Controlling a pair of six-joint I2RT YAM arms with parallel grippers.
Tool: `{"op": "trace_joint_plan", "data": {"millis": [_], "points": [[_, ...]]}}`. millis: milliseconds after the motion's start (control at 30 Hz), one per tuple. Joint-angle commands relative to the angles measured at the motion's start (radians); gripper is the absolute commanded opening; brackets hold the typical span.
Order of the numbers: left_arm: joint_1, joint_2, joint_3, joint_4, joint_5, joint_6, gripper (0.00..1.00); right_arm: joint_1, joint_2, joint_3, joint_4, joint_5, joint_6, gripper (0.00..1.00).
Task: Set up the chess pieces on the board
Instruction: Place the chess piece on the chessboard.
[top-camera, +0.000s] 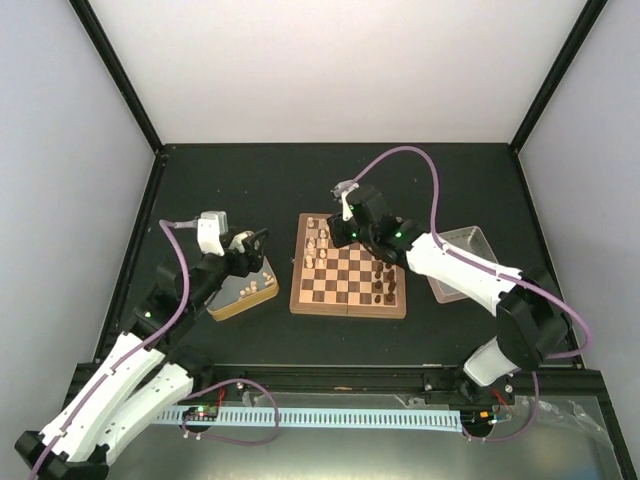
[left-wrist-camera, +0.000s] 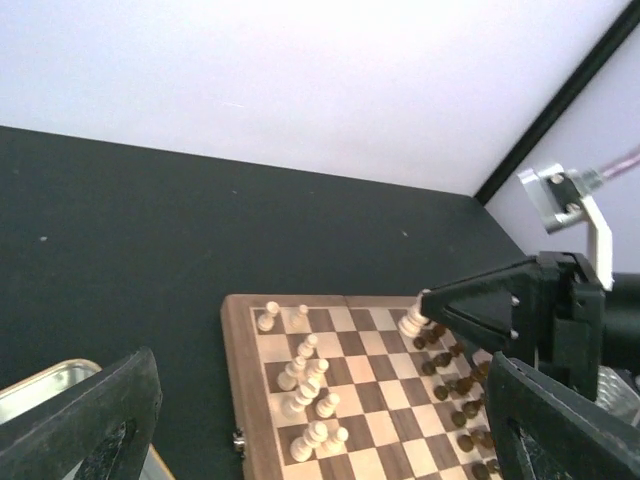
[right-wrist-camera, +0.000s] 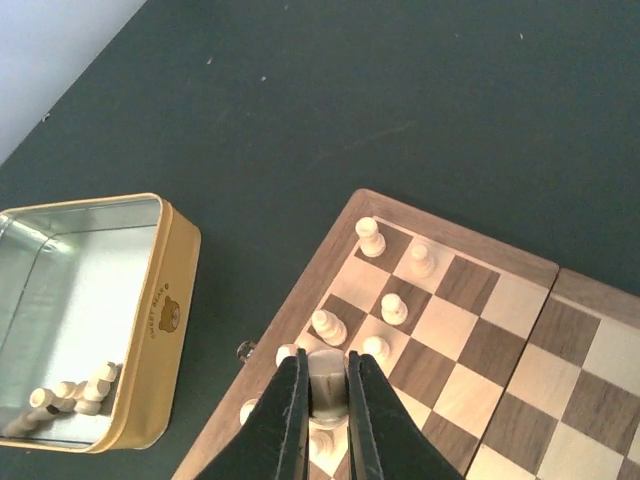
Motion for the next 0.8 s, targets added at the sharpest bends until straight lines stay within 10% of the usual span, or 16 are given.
{"op": "trace_joint_plan", "data": {"millis": [0,767], "points": [[0.007,-0.021,0.007,-0.069,-0.109,0.039,0.91,0.072,0.001,-0.004,0.091,0.162,-0.093,0.01],[0.071,0.026,0.033,-0.164,-0.188,-0.029,0.94,0.089,0.472,0.396,-0.045,0.214,-0.037,0.01]]}}
